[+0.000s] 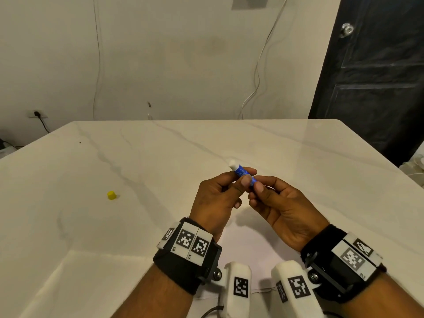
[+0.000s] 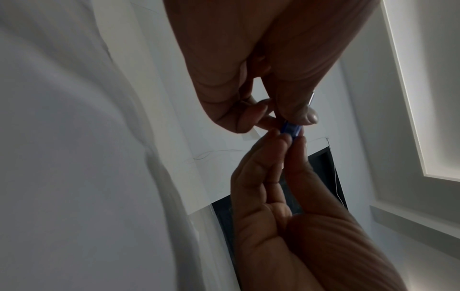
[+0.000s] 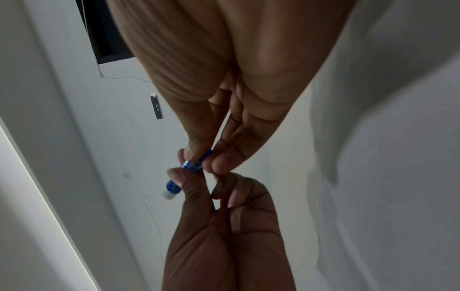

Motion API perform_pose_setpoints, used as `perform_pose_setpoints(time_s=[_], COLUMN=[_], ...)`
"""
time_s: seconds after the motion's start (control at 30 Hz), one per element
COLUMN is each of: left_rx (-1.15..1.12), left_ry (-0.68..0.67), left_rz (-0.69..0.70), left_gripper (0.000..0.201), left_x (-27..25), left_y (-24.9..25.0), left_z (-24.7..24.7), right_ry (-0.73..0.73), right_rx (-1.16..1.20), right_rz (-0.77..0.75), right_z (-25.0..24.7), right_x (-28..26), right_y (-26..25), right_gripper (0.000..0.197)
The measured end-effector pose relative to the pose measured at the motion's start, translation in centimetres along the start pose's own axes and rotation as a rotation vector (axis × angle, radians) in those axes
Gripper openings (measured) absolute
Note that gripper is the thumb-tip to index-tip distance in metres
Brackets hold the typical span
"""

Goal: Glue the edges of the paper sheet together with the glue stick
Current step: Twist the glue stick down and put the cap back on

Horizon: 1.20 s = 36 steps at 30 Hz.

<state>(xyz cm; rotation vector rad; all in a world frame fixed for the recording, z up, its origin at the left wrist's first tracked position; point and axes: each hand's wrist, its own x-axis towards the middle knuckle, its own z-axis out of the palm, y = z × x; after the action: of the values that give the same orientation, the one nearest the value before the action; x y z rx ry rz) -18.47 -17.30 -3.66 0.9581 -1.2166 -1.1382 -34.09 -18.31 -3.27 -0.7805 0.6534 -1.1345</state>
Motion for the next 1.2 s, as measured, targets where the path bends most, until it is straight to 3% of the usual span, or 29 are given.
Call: perform_pose_setpoints(time_s=[0.13,0.3,0.43,0.63,0.73,0.97,1.1,1.2], left_rx=[0.020,0.008,-0.022,0.014,0.020,-0.018,0.001,0.013], left_ry=[-0.012,-0.016,-0.011,-0.022,-0.023,-0.003,-0.017,-0.016], left_rz=[0.018,0.023,0.016,0.041,0.036,0.019,0.036,0.036], left_gripper=[0.020,0.024,0.034,0.022,0.025,0.023,0.018,0.018], left_x=[-0.17,-0.22,-0.16,-0.29,-0.29,-0.08,-0.21,-0.25], left_y=[0.12,0.22,0.27,0.28,0.35,0.06,0.28,0.35], left_z=[0.08,0.21,0.17,0.01,0.12,0.08,0.07,0.06], right_ry=[0.017,0.003,-0.007,-0.005,-0.012,-0.012,-0.008,-0.012], right_rx=[-0.017,-0.004,-0.026,-0.011,-0.020,-0.022,-0.001,-0.010], right_rz=[0.083,-0.003,-0.045,0.067,0.020,-0.038,0.070,0.057], right_z=[0.06,-0.02,-0.05,0.24,0.22,0.11,0.13,0.23], right_x=[-0.12,-0.08,0.02,-0.31,-0.35,-0.12,-0.30,-0.31], right_y=[-0.11,-0.14,-0.17,-0.18,-0.19,-0.17,-0.22,-0.19], right_gripper=[0.031,0.027,0.038,0.029,0.025,0.042,0.032,0.027])
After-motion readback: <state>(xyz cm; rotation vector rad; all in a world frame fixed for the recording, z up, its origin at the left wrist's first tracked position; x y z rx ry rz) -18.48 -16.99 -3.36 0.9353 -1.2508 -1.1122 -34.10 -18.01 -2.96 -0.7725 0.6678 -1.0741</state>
